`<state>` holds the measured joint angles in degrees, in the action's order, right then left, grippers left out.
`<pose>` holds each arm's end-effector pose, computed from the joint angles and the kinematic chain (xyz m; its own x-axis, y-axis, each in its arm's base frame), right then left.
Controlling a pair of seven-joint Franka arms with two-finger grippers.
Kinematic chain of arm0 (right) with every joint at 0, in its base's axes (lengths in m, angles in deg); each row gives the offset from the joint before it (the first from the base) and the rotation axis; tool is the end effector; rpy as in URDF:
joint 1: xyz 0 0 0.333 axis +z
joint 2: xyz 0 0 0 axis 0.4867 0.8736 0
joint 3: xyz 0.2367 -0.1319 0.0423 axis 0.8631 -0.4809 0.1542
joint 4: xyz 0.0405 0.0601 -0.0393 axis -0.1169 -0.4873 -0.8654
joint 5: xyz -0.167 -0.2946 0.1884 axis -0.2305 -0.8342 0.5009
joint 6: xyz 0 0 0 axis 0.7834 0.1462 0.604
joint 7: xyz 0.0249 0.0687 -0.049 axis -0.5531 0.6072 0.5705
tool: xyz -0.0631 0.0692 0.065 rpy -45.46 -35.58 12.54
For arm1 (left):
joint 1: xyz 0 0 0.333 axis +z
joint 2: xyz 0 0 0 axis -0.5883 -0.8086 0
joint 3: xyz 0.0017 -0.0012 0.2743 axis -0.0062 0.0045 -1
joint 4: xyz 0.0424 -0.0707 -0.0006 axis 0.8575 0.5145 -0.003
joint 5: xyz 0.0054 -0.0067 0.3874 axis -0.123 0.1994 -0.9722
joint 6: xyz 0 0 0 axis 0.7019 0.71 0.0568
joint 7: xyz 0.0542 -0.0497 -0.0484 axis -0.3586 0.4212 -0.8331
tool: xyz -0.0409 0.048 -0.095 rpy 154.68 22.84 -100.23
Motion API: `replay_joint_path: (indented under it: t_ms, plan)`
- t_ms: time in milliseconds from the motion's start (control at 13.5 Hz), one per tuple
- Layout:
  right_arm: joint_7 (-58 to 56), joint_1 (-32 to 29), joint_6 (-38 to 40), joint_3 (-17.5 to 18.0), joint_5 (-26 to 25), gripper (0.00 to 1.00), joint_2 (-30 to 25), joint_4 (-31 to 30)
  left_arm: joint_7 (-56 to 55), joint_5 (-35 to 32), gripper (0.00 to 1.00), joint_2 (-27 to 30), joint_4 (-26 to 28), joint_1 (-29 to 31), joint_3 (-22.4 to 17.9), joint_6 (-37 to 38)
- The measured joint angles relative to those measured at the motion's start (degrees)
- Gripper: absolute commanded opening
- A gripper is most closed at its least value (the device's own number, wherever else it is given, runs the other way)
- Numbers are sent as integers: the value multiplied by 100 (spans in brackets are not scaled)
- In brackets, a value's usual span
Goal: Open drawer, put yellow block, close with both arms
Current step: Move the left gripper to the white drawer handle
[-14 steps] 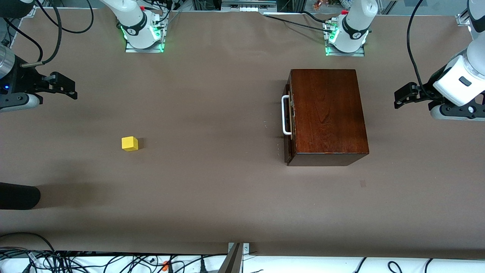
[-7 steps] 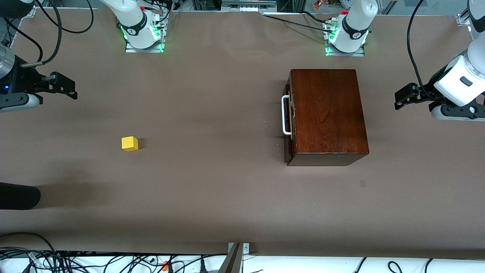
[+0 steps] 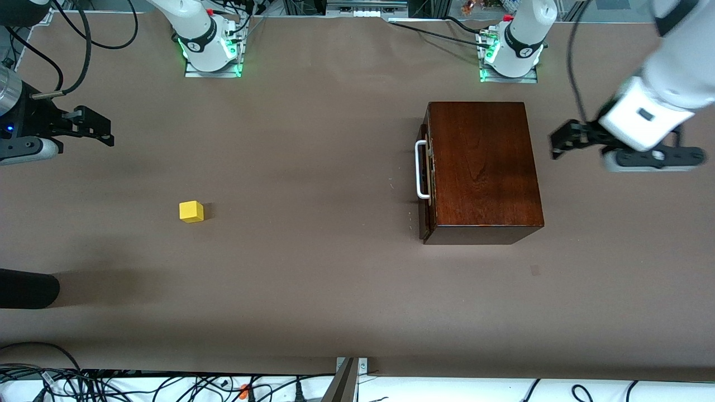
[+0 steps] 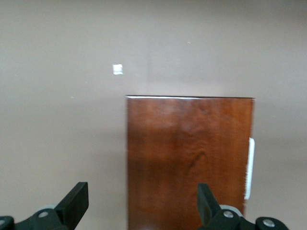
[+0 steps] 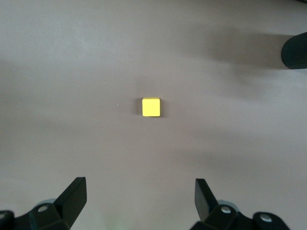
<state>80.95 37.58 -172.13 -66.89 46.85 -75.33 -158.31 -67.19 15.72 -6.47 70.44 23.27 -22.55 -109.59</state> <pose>0.5701 0.0298 0.5598 0.9849 0.1655 -0.0500 0.1658 -0.9861 0.0019 0.5641 -0.1342 0.5588 0.9986 0.0458 -0.0248 0.0461 -0.9989 0.0113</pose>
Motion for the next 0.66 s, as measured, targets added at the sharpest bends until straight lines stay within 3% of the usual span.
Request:
replay_joint_path:
  t_ms: [443, 664]
  plan:
    - [0, -2, 0, -8, 0, 100, 0, 0, -1950, -364, 100, -113, 24, -356, 1550, 1]
    - [0, -2, 0, -15, -1, 100, 1, 0, -2798, -648, 100, -335, 38, -1131, 1749, 1]
